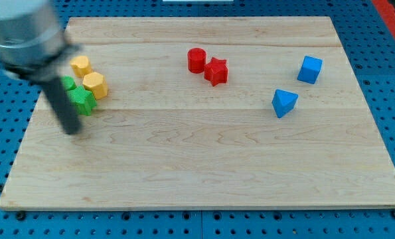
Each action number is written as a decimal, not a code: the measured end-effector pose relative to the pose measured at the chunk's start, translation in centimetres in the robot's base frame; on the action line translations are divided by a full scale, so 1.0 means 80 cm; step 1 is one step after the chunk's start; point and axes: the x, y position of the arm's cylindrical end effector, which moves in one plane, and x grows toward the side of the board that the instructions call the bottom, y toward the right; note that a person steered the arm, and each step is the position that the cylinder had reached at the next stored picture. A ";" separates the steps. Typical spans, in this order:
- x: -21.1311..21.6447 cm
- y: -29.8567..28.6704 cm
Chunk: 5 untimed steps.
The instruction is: Separate the green blocks from the yellow blocks
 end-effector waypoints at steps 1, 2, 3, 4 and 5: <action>-0.059 -0.065; -0.086 -0.066; -0.108 -0.050; -0.100 0.002; -0.062 0.045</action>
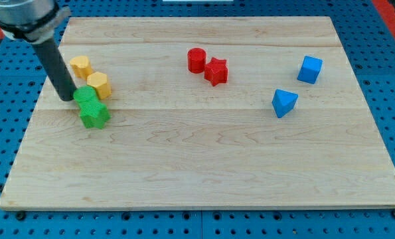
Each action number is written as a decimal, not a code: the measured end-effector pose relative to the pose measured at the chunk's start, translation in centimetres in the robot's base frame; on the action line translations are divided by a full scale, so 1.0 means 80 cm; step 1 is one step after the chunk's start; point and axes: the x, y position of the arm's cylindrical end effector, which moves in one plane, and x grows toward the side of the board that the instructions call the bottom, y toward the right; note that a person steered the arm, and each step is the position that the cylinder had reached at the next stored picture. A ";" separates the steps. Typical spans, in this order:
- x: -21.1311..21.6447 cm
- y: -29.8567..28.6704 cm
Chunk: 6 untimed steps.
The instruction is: Separate the green blocks from the yellow blocks
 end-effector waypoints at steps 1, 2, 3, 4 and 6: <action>0.009 0.031; 0.009 0.034; 0.009 0.042; 0.020 0.013; 0.122 0.007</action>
